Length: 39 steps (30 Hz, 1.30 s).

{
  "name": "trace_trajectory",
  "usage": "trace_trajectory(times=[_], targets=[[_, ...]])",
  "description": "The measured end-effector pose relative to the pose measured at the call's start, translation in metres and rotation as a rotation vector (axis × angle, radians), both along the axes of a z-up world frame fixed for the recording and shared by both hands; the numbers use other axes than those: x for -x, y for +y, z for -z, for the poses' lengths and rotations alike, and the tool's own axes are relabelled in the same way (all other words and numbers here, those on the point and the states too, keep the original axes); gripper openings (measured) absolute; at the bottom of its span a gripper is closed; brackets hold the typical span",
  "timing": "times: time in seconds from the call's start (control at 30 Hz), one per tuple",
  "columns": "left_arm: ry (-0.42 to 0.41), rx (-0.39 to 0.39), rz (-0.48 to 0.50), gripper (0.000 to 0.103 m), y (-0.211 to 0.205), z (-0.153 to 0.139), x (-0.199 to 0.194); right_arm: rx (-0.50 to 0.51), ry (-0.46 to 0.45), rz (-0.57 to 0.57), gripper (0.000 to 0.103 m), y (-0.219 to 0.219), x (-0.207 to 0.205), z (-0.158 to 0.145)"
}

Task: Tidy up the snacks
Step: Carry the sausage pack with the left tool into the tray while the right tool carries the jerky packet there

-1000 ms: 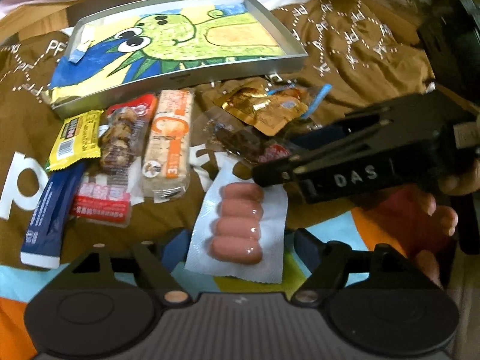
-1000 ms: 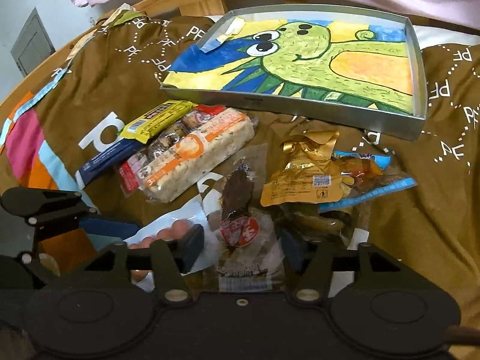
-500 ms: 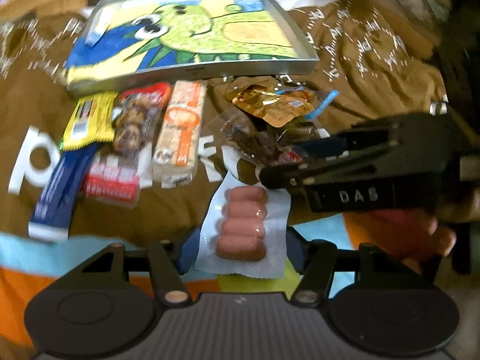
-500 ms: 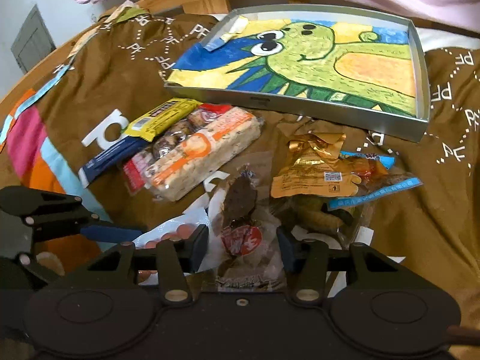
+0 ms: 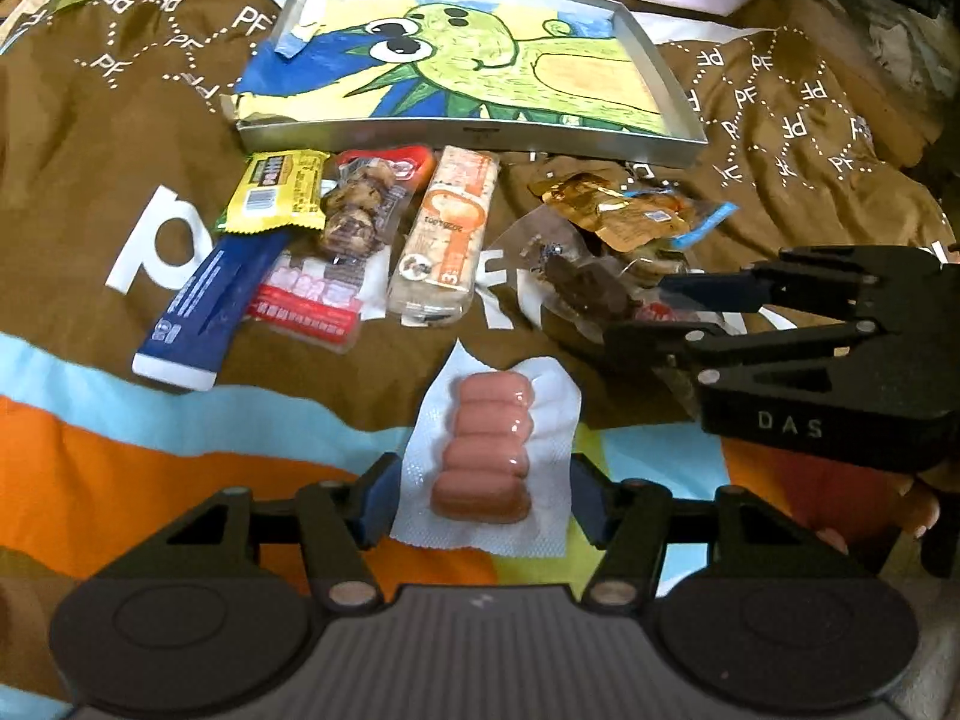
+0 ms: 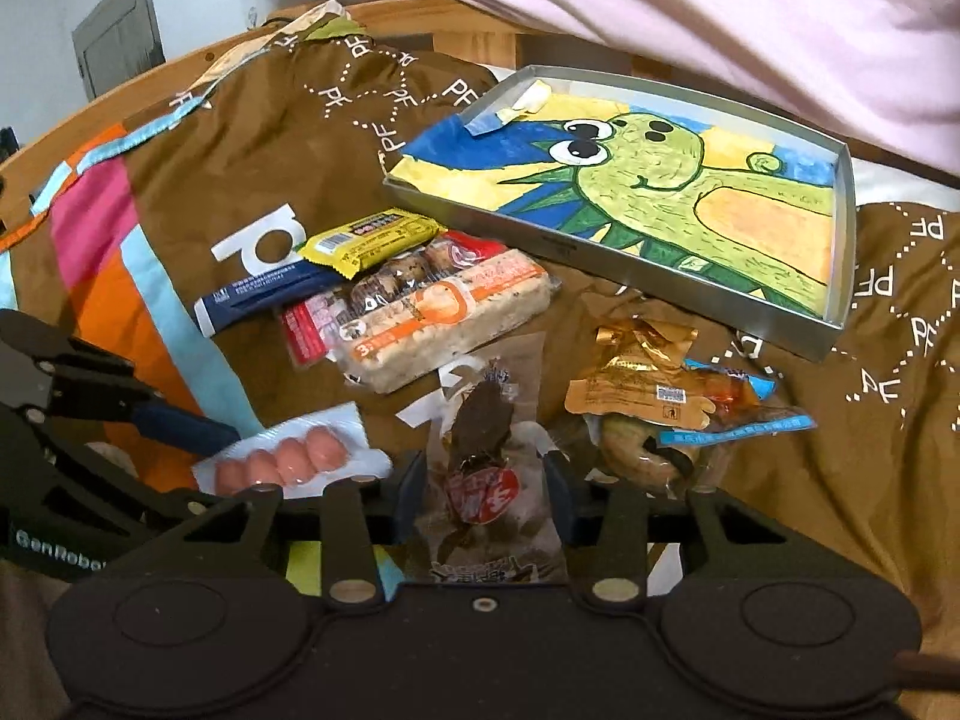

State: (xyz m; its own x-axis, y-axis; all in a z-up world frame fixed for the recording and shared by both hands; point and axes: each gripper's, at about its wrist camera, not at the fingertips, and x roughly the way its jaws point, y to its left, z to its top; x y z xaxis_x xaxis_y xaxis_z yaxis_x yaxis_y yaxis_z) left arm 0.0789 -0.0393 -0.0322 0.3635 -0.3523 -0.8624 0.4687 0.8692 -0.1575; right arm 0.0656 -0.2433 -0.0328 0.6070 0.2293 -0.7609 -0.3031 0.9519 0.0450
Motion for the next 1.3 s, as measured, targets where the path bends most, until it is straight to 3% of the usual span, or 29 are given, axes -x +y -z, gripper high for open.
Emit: trace_trajectory(times=[0.27,0.43,0.67,0.87,1.03,1.3], targets=[[-0.024,0.055,-0.067,0.063,0.012,-0.011,0.008,0.010,-0.053,0.002,0.044,-0.001,0.006,-0.007],[-0.086,0.091,-0.115,0.063,0.021,-0.020,0.014,0.024,-0.112,-0.006,0.044,0.000,0.014,-0.016],[-0.108,0.245,-0.189,0.063,0.035,-0.032,0.006,0.038,-0.200,0.013,0.044,0.000,0.018,-0.025],[-0.134,0.285,-0.233,0.063,0.039,-0.035,-0.001,0.062,-0.281,0.032,0.044,-0.001,0.021,-0.032],[-0.136,0.276,-0.213,0.063,0.026,-0.053,-0.032,0.091,-0.320,0.057,0.044,-0.005,0.013,-0.034],[-0.272,0.306,-0.256,0.064,-0.004,-0.073,-0.103,0.106,-0.382,0.132,0.044,-0.024,-0.023,-0.034]])
